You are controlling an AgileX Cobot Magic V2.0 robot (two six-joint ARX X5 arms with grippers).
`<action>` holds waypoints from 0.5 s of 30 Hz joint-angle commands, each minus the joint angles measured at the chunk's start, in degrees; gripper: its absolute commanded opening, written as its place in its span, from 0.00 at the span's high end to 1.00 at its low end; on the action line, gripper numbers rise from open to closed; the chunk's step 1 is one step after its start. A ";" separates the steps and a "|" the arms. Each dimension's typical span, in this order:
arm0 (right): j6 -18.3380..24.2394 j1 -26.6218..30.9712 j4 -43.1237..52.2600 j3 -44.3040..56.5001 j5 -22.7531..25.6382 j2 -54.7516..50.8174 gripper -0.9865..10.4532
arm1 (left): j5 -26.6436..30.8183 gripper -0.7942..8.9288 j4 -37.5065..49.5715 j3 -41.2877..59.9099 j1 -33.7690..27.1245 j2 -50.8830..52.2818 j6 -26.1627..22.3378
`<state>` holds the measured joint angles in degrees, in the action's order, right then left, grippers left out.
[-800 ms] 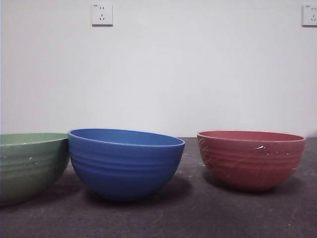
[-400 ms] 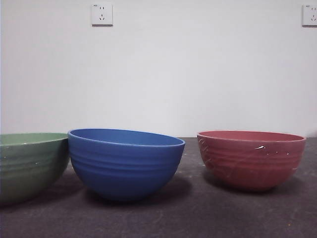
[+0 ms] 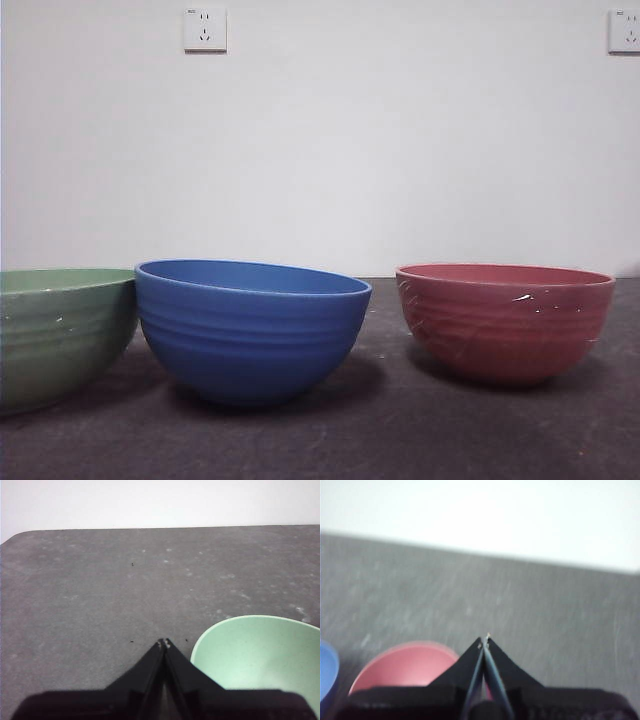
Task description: Pick up the green bowl on the top,put the green bowl on the left,pick up the red bowl in the middle,put the red bowl on the right
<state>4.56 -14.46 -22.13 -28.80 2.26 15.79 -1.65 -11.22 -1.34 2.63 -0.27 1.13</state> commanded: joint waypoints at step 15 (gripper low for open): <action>-3.19 9.62 13.33 27.52 -12.41 -13.90 0.91 | 0.07 0.92 0.13 0.94 -0.13 0.13 0.39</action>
<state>2.13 -4.91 -9.76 -2.11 -10.00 2.42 -1.65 -11.22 -1.34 2.63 -0.27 1.13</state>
